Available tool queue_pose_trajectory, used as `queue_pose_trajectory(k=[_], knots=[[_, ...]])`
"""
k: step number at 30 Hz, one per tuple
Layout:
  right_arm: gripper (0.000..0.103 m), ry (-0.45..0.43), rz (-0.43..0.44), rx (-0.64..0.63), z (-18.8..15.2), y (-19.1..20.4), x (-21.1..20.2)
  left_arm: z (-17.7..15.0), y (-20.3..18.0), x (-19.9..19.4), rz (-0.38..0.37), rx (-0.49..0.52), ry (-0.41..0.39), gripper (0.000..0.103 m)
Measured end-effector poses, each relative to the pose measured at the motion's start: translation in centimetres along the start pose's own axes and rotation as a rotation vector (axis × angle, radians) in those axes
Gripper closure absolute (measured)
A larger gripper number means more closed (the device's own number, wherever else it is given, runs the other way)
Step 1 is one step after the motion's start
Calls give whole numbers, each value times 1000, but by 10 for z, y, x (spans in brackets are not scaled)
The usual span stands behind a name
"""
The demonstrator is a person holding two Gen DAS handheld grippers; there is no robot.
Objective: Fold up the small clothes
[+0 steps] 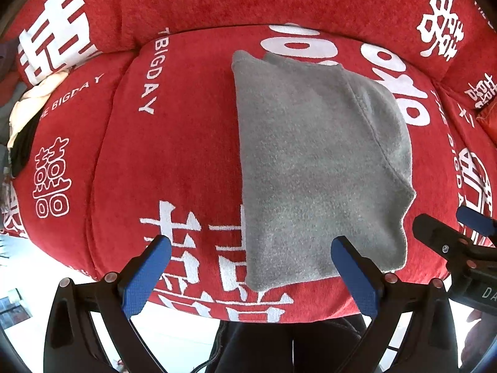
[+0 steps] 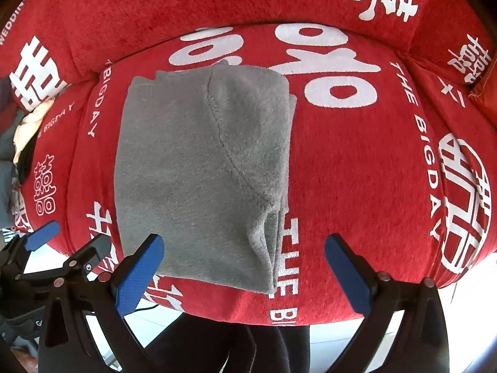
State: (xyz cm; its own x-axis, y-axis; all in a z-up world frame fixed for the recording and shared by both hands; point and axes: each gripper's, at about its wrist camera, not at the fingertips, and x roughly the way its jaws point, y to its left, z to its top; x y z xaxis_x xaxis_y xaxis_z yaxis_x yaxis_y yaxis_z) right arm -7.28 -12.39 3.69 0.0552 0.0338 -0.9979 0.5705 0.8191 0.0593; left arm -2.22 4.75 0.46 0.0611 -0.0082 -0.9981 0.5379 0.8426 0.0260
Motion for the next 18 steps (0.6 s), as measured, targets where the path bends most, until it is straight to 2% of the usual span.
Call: queue_pose_trajectory(k=[18], knots=[[0,5,-21,2,-2,2,1,-3,0,-5,13,3,-17,0]])
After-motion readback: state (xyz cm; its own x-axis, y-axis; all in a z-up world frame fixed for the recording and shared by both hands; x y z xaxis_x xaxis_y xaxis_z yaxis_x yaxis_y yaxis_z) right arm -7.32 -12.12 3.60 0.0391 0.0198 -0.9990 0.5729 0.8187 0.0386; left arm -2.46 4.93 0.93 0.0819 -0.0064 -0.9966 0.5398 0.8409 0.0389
